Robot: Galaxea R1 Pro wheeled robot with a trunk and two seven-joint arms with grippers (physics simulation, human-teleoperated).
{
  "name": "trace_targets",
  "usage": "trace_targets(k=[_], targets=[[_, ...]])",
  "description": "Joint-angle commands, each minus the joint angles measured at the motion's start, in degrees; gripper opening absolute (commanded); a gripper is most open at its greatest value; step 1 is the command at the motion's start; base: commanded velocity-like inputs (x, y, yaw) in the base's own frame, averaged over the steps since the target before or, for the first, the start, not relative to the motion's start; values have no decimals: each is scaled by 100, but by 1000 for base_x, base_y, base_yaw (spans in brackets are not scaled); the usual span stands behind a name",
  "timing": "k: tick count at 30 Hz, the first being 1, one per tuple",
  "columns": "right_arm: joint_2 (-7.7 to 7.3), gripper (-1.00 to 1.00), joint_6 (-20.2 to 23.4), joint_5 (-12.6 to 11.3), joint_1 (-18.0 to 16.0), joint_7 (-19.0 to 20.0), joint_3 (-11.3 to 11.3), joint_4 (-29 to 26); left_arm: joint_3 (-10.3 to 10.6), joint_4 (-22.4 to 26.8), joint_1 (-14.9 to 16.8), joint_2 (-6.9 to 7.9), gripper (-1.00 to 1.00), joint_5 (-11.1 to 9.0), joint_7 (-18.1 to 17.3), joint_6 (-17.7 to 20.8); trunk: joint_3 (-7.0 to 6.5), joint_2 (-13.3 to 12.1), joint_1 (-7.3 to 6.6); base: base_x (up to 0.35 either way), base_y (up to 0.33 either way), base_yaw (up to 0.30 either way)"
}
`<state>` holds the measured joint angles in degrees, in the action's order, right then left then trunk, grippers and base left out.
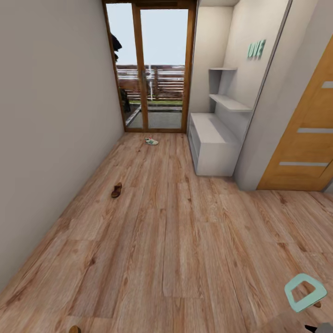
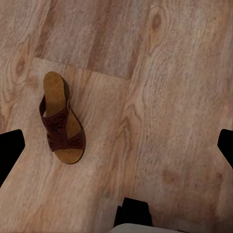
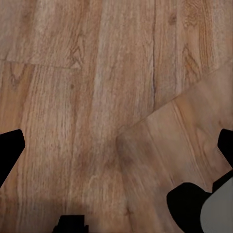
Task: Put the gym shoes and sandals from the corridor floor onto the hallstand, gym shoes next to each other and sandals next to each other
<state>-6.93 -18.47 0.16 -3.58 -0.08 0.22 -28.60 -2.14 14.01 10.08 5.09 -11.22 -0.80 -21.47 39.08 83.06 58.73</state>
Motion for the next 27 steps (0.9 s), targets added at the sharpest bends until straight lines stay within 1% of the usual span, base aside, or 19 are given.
trace_targets(k=[1, 14, 27], targets=[[-1, 100, -17, 1, -3, -1, 1, 4, -14, -3, 3, -1, 100, -12, -8, -15, 4, 2, 0, 25, -17, 0], [-1, 100, -18, 1, -3, -1, -2, 4, -14, -3, 3, 0, 100, -14, -8, -15, 4, 2, 0, 7, -5, 16], [-1, 100, -17, 1, -3, -1, -1, 4, -14, -3, 3, -1, 100, -12, -8, -15, 4, 2, 0, 0, 0, 243]])
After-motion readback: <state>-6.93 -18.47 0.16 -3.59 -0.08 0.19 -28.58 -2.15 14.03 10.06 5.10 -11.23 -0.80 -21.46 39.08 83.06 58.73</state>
